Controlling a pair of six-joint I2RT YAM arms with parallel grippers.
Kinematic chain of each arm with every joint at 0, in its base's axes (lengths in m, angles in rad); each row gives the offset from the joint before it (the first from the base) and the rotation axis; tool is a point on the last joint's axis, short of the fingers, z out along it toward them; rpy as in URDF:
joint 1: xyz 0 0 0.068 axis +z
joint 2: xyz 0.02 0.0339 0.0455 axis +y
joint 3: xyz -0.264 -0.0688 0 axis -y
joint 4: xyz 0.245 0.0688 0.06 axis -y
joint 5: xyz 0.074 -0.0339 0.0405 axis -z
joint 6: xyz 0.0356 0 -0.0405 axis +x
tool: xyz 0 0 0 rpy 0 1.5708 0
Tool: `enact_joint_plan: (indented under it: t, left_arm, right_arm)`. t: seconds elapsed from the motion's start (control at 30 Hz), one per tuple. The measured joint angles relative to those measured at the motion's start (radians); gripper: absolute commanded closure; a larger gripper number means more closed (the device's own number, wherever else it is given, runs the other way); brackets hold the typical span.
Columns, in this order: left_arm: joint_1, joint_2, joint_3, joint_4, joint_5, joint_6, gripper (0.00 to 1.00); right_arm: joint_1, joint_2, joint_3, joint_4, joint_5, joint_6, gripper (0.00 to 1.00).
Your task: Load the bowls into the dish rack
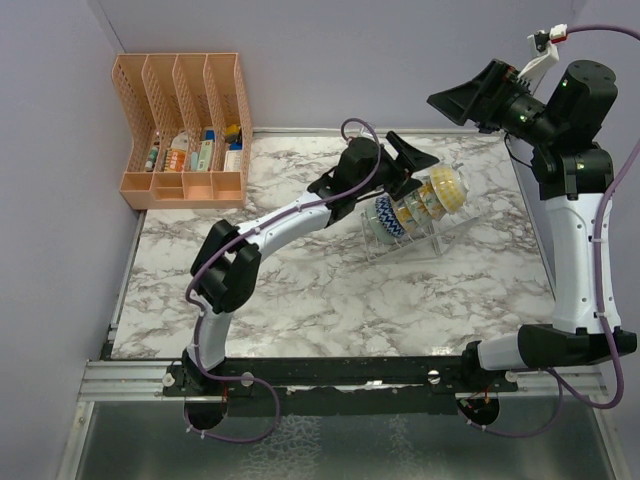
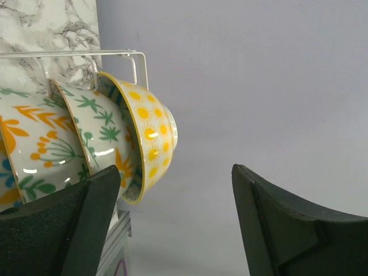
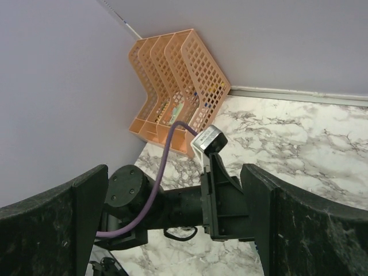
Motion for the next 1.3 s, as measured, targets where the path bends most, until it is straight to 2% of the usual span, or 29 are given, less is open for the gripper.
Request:
enact_joint_plan:
  t: [0.1,0.3,0.5,0.67,0.83,1.03,1.17,1.3]
  left_arm:
    - [0.002,-0.053,-0.008,-0.050,0.001,0.045,0.01]
    - [0.018,-0.172,-0.035,-0.173,0.009,0.154,0.01]
    - [0.054,-0.271,-0.026,-0.427,-0.042,0.344,0.01]
    - [0.068,-0.343,-0.027,-0.663,-0.199,0.460,0.01]
    - [0.068,-0.390,-0.014,-0.885,-0.405,0.493,0.01]
    - [0.069,-0.385,0.080,-1.120,-0.626,0.538,0.01]
    - [0.069,-0.373,0.139,-1.201,-0.723,0.579,0.01]
    - [0.069,-0.371,0.144,-1.215,-0.783,0.640,0.01]
  right_arm:
    - [0.000,-0.005,-0.002,0.000,0.000,0.000,0.02]
    - [0.000,-0.012,-0.016,0.000,0.001,-0.003,0.00]
    - [0.000,-0.012,-0.017,0.000,0.002,-0.014,0.01]
    - [0.000,-0.013,-0.034,0.003,0.003,-0.018,0.01]
    - [0.000,-0.014,-0.071,0.004,0.014,-0.022,0.01]
    - [0.000,-0.015,-0.106,0.003,0.043,-0.030,0.01]
    - [0.000,-0.018,-0.109,0.001,0.080,-0.050,0.01]
    - [0.000,-0.032,-0.111,-0.016,0.135,-0.080,0.01]
